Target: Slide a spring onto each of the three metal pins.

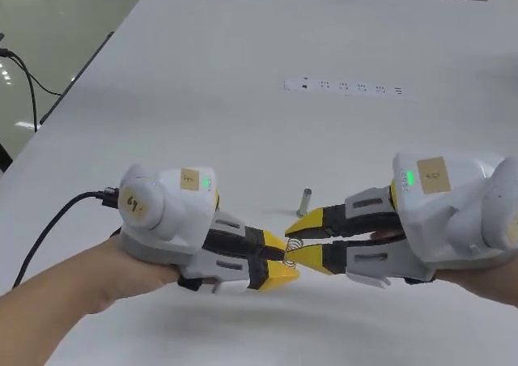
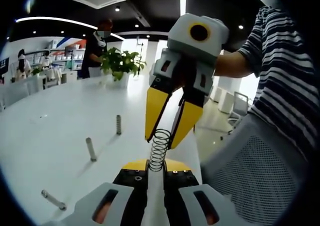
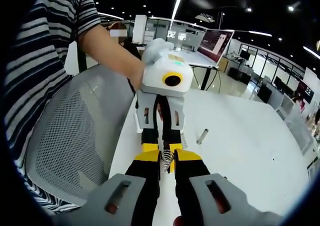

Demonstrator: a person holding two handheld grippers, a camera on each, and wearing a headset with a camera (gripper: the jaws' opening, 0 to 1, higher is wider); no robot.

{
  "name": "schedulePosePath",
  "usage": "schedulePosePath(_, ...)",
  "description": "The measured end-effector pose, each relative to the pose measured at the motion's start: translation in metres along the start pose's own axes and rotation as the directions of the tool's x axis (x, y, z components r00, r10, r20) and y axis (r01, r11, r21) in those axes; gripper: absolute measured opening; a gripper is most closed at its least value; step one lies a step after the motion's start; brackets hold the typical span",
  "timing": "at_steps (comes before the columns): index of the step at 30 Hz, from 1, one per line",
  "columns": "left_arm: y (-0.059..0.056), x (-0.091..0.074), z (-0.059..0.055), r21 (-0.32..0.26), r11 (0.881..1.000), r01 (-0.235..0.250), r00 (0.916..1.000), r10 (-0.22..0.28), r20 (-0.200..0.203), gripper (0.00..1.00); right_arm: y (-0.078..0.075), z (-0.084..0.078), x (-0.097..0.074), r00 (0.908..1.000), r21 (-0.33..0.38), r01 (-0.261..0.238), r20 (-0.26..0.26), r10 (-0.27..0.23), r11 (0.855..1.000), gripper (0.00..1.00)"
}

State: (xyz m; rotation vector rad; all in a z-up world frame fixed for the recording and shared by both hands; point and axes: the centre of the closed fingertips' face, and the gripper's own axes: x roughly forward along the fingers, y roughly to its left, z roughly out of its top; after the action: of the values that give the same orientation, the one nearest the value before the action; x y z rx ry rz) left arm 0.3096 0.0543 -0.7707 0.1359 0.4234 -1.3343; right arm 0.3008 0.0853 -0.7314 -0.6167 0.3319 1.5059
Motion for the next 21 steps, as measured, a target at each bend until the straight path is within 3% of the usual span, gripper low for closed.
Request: schedulePosePath(21,0.0044,-0.0046,-0.0020,-0.015,0.999,-0.031,0.9995,0.031,-0.005,0.15,-0.0031,-0.0022,-0.0005,0.9996,-0.027,0.016,-0.022,-0.017,1.000,0.07)
